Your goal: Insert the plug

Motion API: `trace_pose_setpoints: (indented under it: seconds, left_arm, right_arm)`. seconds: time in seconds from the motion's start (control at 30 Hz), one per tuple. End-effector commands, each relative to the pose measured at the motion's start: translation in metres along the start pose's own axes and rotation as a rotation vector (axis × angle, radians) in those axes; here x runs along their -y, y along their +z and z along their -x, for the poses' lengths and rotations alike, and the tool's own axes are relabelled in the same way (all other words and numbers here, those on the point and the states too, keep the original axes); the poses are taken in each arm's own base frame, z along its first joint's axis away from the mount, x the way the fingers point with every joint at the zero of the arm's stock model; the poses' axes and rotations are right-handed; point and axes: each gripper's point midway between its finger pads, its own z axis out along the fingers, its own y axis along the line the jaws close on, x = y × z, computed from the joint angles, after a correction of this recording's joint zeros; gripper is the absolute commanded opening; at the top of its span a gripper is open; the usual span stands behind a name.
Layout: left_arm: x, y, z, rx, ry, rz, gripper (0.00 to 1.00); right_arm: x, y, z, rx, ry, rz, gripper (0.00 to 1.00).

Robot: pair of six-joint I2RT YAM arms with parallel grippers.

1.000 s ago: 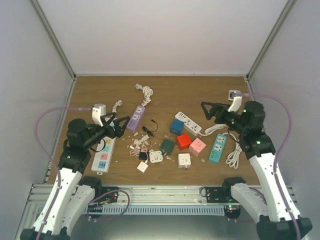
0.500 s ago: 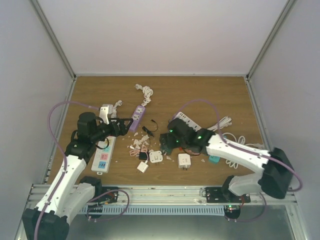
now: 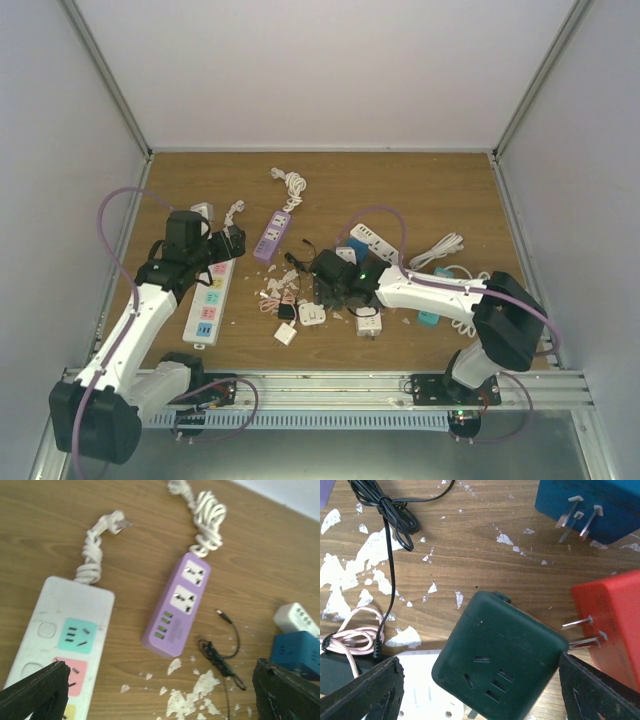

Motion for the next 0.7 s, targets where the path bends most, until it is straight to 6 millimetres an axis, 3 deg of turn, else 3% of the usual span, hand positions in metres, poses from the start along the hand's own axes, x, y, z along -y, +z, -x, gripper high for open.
trace_pose_setpoints:
  seconds: [0.0, 0.33, 0.4, 0.53, 0.67]
  left_arm:
    - [-0.018, 0.005, 0.0, -0.013, -0.037, 0.095, 0.99]
    - [-0.022, 0.009, -0.006, -0.033, -0.051, 0.105, 0.99]
    - [-0.022, 0.01, -0.008, -0.043, -0.053, 0.101, 0.99]
    - [-0.008, 0.011, -0.012, -0.06, -0.04, 0.021, 0.99]
    - [0.021, 0.009, -0.017, -0.101, -0.001, -0.145, 0.99]
  right_arm:
    - [-0.01, 0.012, 0.003, 0.023, 0.094, 0.015, 0.84]
    - [-0.013, 0.041, 0.004, 0.016, 0.12, -0.053, 0.77]
    - [-0.013, 0.041, 0.008, 0.034, 0.121, -0.056, 0.7]
    - [-0.02, 0.032, 0.024, 0.094, 0.11, -0.039, 0.55]
    - [-0.038, 0.01, 0.047, 0.176, 0.098, 0.059, 0.54]
